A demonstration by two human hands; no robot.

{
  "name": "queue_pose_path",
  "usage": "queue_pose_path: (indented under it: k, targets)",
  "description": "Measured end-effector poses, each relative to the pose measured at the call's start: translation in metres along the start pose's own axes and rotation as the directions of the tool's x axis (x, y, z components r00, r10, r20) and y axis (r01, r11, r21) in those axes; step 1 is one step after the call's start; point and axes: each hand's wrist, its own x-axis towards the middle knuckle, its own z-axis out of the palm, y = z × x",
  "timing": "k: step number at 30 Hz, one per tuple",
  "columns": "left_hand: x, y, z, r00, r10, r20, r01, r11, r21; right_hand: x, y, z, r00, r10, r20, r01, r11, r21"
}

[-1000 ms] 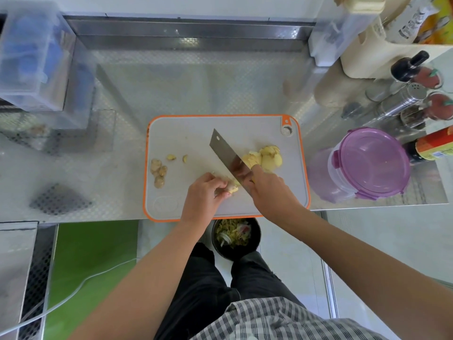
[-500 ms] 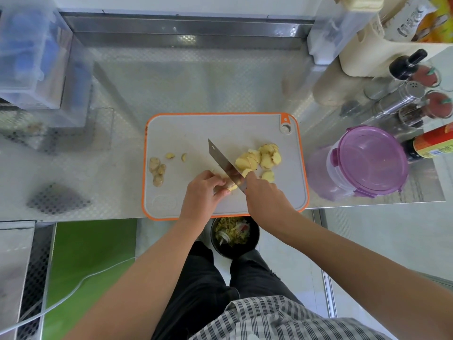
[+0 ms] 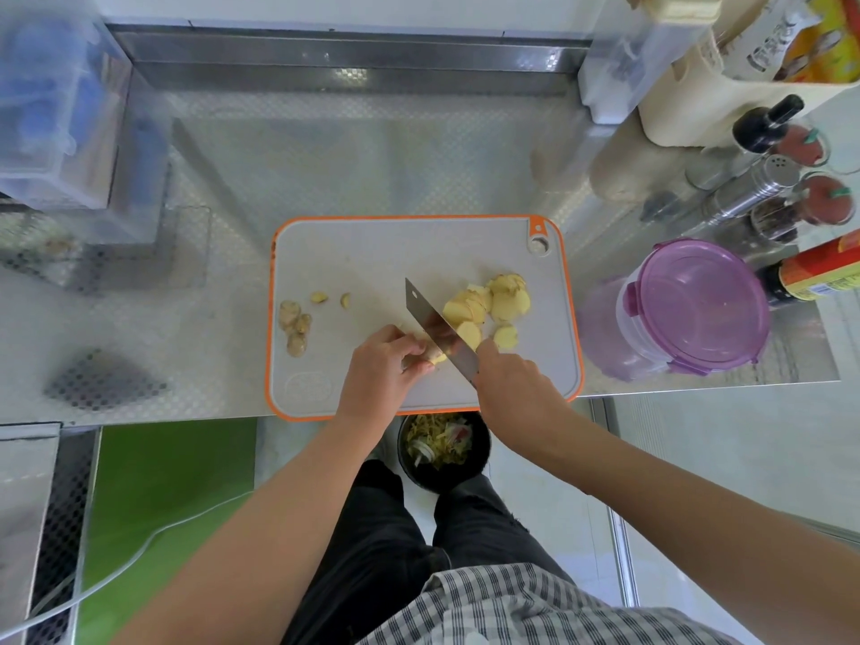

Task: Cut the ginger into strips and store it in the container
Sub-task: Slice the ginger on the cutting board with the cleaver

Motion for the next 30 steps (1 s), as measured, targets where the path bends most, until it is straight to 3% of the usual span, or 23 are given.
queue_pose_path:
  k: [12,20,30]
  targets:
    - [0.001,0.003,0.000,1.000,-0.001,-0.015,0.001,1.000,-0.008,0.044,-0.019,0.025,0.999,-0.041,-0.036,0.044,0.996,0.081]
    - [0.000,0.003,-0.001,1.000,-0.021,-0.004,0.021,1.000,0.002,0.038,-0.009,0.001,0.989,-0.137,-0.058,0.145,0.975,0.169]
    - [0.000,0.003,-0.002,1.000,-0.017,-0.007,0.017,1.000,-0.003,0.020,-0.004,-0.004,0.988,-0.138,-0.068,0.145,0.982,0.122]
